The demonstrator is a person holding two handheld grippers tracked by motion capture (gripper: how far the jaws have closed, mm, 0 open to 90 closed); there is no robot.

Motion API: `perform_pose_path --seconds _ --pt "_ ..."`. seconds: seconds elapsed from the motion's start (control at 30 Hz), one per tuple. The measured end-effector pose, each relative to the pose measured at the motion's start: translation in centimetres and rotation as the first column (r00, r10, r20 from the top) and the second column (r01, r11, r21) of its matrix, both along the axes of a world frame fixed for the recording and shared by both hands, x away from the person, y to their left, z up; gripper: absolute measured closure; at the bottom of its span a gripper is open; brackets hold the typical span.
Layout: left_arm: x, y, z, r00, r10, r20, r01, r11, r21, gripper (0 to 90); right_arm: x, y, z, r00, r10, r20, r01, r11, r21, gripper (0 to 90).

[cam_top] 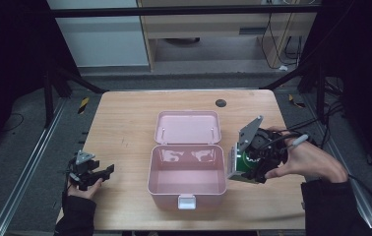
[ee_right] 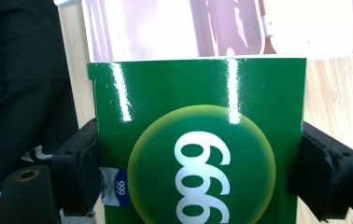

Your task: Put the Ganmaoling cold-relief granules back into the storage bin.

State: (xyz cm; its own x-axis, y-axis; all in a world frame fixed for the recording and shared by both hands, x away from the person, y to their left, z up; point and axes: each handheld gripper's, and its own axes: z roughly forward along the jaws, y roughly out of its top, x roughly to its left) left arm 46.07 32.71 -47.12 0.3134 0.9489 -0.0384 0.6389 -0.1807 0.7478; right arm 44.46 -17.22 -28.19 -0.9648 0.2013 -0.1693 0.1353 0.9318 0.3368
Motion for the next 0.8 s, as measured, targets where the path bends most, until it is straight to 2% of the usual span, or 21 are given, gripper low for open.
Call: perform_pose_path --seconds 0.37,0.8 --pt "0.0 0.0 0.0 1.0 0.0 0.0 0.0 1.0 0.001 34.6 0.3 1.6 0.7 0.9995 0.029 0.01 -0.029 0.9995 0.009 16.2" --pt "0.0 0.0 0.0 1.0 0.0 0.001 0.0 1.0 0.0 34.7 0.6 4.5 1.1 0.9965 0.083 0.011 -0.083 0.9965 0.009 16.3"
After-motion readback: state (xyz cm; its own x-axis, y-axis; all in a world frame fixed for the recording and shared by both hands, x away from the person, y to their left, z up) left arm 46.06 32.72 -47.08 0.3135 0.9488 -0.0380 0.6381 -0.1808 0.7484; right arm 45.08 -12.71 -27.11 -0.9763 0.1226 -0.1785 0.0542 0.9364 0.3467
